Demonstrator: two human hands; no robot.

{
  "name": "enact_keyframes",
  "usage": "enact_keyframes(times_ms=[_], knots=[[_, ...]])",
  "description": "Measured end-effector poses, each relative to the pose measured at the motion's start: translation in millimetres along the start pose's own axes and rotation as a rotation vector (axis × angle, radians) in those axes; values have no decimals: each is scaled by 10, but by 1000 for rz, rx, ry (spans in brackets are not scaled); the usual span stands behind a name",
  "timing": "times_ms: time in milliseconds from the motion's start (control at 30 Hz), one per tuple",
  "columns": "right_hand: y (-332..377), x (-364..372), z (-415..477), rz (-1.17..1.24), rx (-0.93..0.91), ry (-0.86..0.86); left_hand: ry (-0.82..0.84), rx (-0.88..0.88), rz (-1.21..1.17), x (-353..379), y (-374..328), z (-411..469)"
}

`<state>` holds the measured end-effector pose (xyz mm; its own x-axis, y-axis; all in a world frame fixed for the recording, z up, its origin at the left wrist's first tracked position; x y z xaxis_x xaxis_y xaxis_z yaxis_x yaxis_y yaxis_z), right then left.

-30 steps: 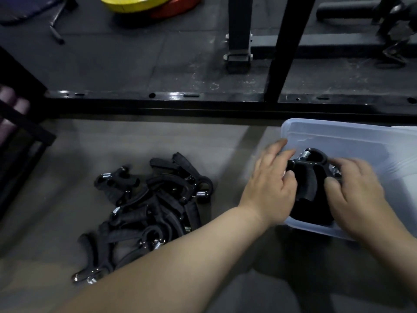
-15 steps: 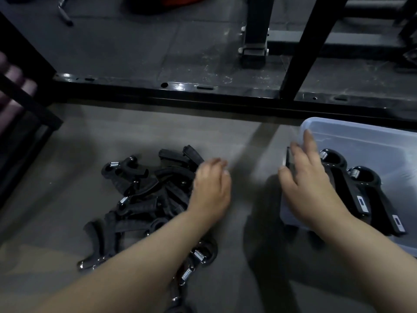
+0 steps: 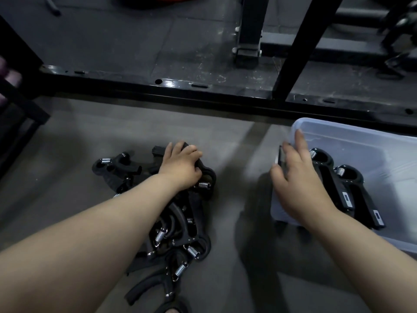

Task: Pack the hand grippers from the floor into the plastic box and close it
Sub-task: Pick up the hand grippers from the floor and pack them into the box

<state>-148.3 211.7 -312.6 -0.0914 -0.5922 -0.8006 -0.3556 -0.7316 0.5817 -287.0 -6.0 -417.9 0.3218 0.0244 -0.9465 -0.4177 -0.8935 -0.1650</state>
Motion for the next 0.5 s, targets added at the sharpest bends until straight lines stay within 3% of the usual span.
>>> enact_keyframes(times_ms=[100,267,367,433,500], knots=[[12,-6,-2,1,0,-9,-33,2,10,-68,47,21],[26,-6,-17,-10,7,-21,-5,-136,-56,5,287,-151],[24,-4,-12,-2,7,-24,-202,-86,-97,-112,221,-278],[30,-3,-3,-3,-2,-26,-317,-141,-258,-240,131,-367],[28,-2,2,-4,-2,-27,-306,-259,-587,-284,7,-394]])
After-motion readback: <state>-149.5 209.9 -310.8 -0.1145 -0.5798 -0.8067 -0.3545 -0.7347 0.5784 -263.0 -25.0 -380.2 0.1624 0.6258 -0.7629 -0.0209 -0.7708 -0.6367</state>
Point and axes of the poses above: each hand's wrist, its own z-axis towards the middle knuckle, its own x-axis out of the palm, y = z × x, the point moved 6 cm from there along z, towards the middle knuckle, and after that the axes turned 3 degrees about y, right-handed, at the moved point
